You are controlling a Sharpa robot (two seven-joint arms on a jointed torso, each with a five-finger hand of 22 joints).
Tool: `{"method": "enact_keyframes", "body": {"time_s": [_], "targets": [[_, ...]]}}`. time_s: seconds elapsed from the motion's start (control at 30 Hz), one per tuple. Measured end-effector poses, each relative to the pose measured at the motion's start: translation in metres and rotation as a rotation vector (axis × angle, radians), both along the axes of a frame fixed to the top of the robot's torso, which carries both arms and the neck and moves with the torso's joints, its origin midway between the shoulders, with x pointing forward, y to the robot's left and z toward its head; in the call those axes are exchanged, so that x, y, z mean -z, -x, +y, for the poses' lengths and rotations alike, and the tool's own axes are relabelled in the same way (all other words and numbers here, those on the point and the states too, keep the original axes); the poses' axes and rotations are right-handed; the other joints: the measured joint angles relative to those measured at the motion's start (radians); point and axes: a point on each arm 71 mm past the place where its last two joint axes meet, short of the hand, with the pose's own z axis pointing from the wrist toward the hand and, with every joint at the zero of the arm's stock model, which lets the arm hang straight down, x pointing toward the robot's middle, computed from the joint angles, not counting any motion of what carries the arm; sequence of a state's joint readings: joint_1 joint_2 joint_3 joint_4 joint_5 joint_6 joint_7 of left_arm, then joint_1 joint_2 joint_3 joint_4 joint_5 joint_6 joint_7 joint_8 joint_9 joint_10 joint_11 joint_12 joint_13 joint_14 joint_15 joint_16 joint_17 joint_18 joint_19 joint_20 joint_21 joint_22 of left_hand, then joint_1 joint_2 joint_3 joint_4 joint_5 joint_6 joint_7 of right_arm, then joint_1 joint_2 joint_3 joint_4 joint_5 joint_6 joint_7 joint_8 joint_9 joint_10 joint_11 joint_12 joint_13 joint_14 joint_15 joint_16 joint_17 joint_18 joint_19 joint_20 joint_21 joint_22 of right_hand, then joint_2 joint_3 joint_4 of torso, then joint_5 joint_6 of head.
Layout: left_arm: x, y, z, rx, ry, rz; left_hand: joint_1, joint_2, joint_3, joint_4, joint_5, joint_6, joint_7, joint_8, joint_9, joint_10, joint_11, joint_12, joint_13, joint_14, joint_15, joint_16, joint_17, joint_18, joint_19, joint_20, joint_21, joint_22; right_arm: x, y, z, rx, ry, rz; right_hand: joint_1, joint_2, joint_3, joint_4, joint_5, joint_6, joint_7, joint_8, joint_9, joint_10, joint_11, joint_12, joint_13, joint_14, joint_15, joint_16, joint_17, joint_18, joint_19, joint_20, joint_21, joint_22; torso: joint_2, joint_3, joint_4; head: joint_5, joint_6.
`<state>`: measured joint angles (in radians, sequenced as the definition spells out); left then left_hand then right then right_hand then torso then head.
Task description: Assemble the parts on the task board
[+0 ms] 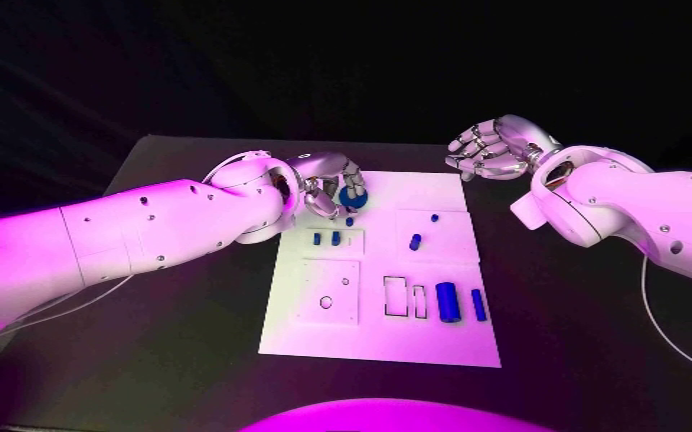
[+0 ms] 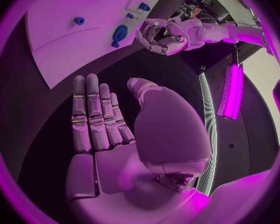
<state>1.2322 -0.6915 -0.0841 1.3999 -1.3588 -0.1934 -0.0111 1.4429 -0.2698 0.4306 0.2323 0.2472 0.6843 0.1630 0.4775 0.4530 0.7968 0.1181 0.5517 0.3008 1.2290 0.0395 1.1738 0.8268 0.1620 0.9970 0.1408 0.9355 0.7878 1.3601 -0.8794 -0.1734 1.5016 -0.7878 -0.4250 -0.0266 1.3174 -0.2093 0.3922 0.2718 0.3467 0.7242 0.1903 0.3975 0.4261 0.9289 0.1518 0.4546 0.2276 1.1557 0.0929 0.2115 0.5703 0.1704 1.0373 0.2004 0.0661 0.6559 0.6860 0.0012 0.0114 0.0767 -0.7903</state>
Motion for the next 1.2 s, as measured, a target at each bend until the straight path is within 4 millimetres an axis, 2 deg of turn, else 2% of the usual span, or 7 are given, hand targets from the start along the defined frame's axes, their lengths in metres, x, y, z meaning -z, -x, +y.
{"method": "enact_keyframes", "body": {"time_s": [0.13, 0.53, 0.67, 0.93, 1.2], "targets": [[0.004, -0.001, -0.005, 0.036, -0.046, -0.031, 0.0, 0.0, -0.008, 0.001, 0.0, 0.024, 0.007, -0.012, -0.019, 0.019, -0.003, -0.006, -0.018, 0.02, 0.002, 0.029, 0.027, 0.0, 0.04, -0.001, 0.035, 0.04, 0.0, 0.0, 0.0, -0.001, 0.0, 0.0, 0.0, 0.0, 0.0, 0.0, 0.0, 0.0, 0.0, 0.0, 0.0, 0.0, 0.0, 0.0, 0.0, 0.0, 0.0, 0.0, 0.0, 0.0, 0.0, 0.0, 0.0, 0.0, 0.0, 0.0, -0.0006, 0.0, 0.0], [0.013, -0.005, -0.011, 0.087, -0.164, -0.037, 0.006, 0.006, -0.008, 0.001, 0.0, 0.044, 0.012, -0.025, -0.034, 0.027, -0.003, -0.015, -0.033, 0.027, 0.002, 0.042, 0.041, 0.0, 0.057, -0.001, 0.053, 0.065, 0.0, 0.0, 0.001, -0.002, -0.001, 0.0, 0.0, 0.0, 0.0, 0.0, 0.0, 0.0, 0.0, 0.0, 0.0, 0.0, 0.0, 0.0, 0.0, 0.0, 0.0, 0.0, 0.0, 0.0, 0.0, 0.0, 0.0, 0.0, 0.0, 0.0002, -0.0008, -0.004, -0.004], [0.015, -0.006, -0.011, 0.093, -0.196, -0.032, 0.01, 0.01, -0.008, 0.001, 0.0, 0.066, 0.009, -0.031, -0.043, 0.046, -0.002, -0.015, -0.041, 0.035, 0.002, 0.057, 0.05, 0.0, 0.069, -0.003, 0.071, 0.083, 0.0, 0.0, 0.001, -0.002, -0.001, 0.0, 0.0, 0.0, 0.0, 0.0, 0.0, 0.0, 0.0, 0.0, 0.0, 0.0, 0.0, 0.0, 0.0, 0.0, 0.0, 0.0, 0.0, 0.0, 0.0, 0.0, 0.0, 0.0, 0.0, 0.0004, -0.0006, -0.005, -0.004], [0.019, -0.006, -0.014, 0.101, -0.234, -0.021, 0.011, 0.011, -0.008, 0.001, 0.0, 0.076, 0.009, -0.037, -0.052, 0.059, -0.002, -0.015, -0.046, 0.052, 0.002, 0.073, 0.072, 0.0, 0.091, -0.003, 0.094, 0.113, 0.0, 0.0, 0.002, -0.003, -0.001, 0.0, 0.0, 0.0, 0.0, 0.0, 0.0, 0.0, 0.0, 0.0, 0.0, 0.0, 0.0, 0.0, -0.003, 0.0, 0.0, 0.0, -0.002, 0.0, 0.0, 0.0, 0.0, -0.004, 0.0, 0.0, 0.0, -0.005, -0.005], [0.022, -0.008, -0.012, 0.093, -0.261, -0.008, 0.023, 0.015, 0.013, -0.003, 0.0, 0.104, 0.004, -0.046, -0.063, 0.081, -0.009, -0.02, -0.055, 0.063, -0.002, 0.095, 0.093, 0.0, 0.11, -0.007, 0.124, 0.143, 0.0, 0.0, 0.001, -0.003, -0.001, 0.0, 0.0, 0.0, 0.0, 0.0, 0.004, 0.0, 0.0, 0.0, -0.001, 0.0, 0.0, 0.0, -0.005, 0.0, 0.0, 0.0, -0.002, 0.0, 0.0, 0.0, 0.0, -0.005, 0.0, 0.0, 0.001, -0.006, -0.007]]}}
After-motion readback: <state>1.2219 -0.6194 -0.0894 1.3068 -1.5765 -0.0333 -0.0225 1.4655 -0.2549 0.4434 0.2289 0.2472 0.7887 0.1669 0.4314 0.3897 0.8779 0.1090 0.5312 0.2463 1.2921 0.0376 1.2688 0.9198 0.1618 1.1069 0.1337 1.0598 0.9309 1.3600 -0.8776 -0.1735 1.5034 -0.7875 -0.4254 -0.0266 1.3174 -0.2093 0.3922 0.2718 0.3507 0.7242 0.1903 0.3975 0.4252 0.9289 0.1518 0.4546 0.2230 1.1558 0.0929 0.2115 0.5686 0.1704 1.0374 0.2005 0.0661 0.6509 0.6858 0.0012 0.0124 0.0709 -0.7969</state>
